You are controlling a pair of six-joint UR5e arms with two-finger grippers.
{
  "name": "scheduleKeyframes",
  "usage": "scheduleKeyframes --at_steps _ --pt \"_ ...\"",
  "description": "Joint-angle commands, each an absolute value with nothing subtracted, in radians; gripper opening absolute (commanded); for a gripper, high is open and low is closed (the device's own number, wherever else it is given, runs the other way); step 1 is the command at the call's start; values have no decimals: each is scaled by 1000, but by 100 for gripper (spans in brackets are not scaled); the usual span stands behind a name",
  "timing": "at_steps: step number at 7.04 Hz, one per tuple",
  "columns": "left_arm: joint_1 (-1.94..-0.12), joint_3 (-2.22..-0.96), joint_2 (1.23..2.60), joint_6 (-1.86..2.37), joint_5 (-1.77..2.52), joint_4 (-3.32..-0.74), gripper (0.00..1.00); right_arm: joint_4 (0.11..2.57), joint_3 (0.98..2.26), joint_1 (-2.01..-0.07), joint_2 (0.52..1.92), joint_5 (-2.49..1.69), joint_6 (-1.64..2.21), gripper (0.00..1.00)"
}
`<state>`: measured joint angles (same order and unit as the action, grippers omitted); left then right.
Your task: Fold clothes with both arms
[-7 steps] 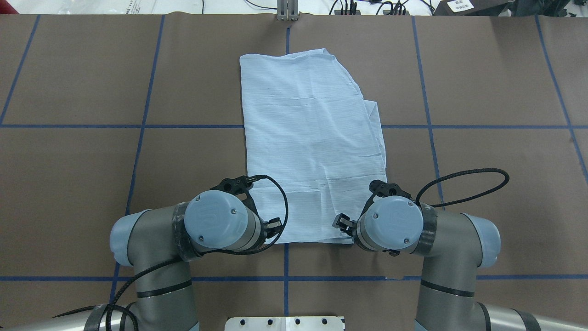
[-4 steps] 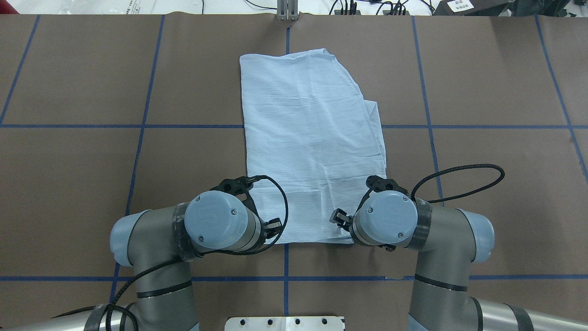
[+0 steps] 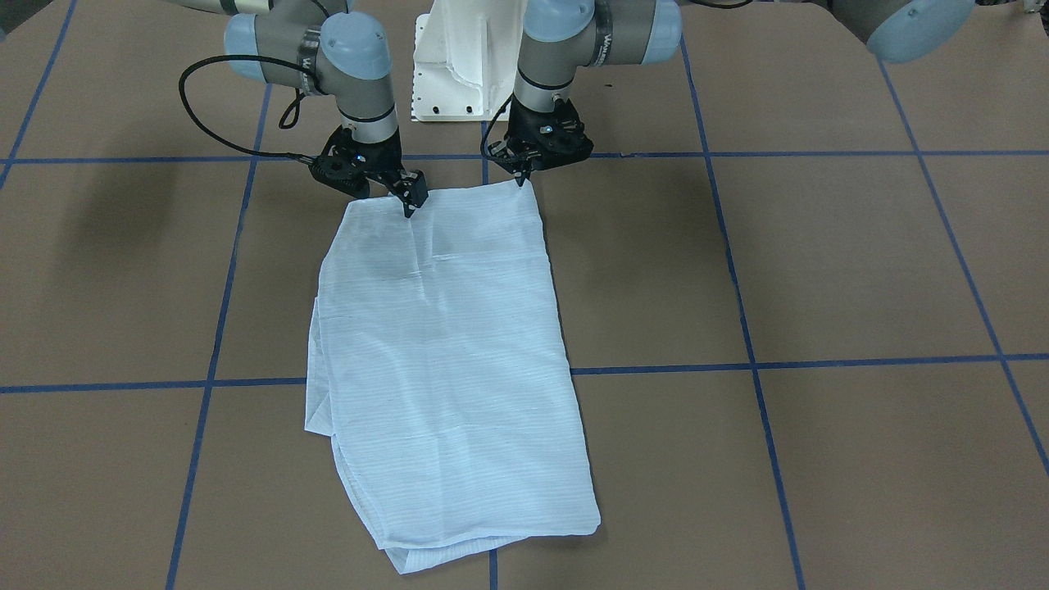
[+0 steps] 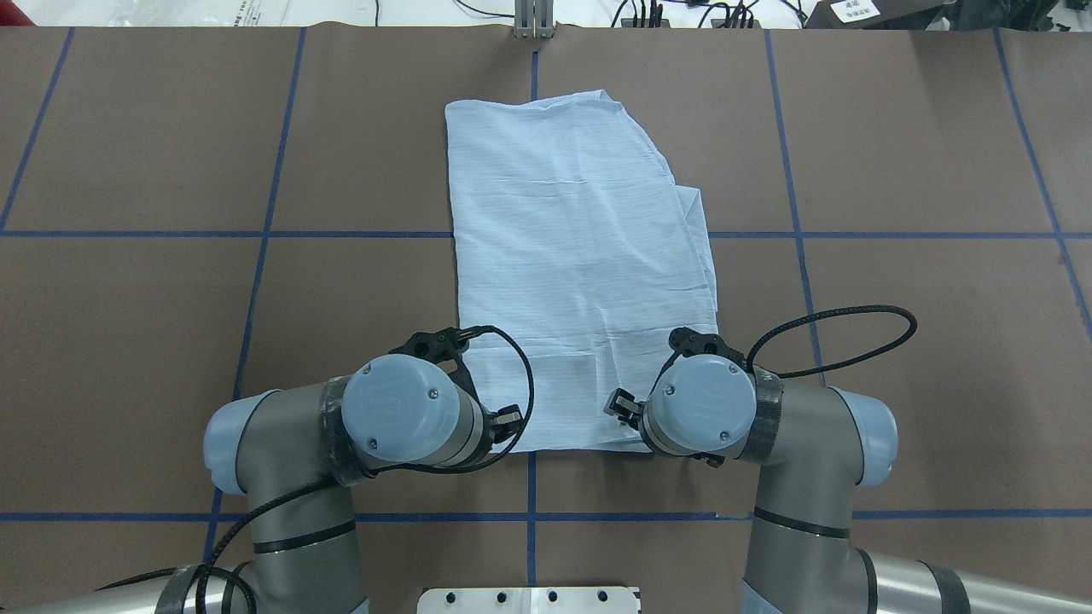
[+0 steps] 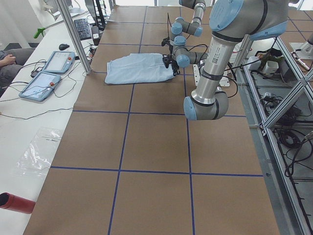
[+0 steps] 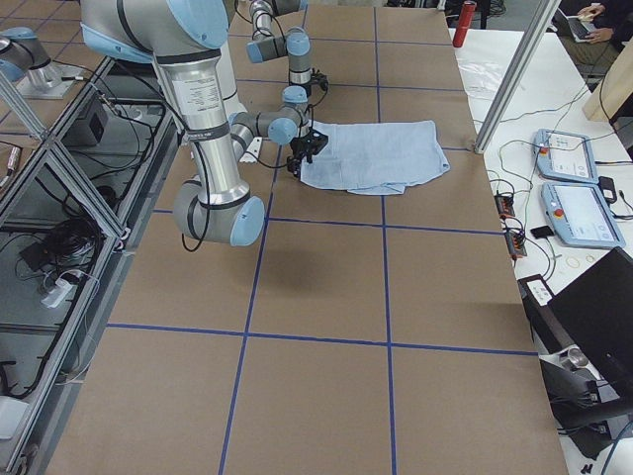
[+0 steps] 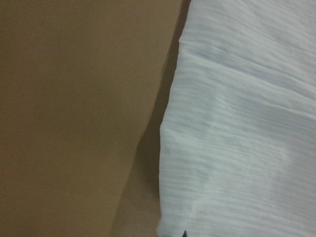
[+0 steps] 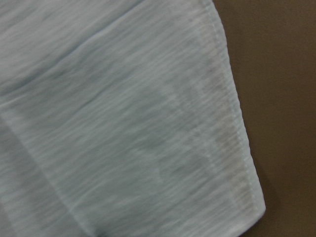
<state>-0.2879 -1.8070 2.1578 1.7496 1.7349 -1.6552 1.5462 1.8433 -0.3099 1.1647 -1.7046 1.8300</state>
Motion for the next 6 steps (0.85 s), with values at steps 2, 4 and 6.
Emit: scheduleKeyframes --at_steps 2,4,6 --pt "-287 -1807 2157 1750 1735 -1655 0 1546 1844 -310 1164 -1707 1829 40" --pt "-288 -1807 2154 1750 1735 -1655 0 1546 1848 -310 1164 -1710 1829 20" --pt "-288 -1807 2155 1750 1735 -1655 0 1546 1859 -324 1155 -1715 1825 0"
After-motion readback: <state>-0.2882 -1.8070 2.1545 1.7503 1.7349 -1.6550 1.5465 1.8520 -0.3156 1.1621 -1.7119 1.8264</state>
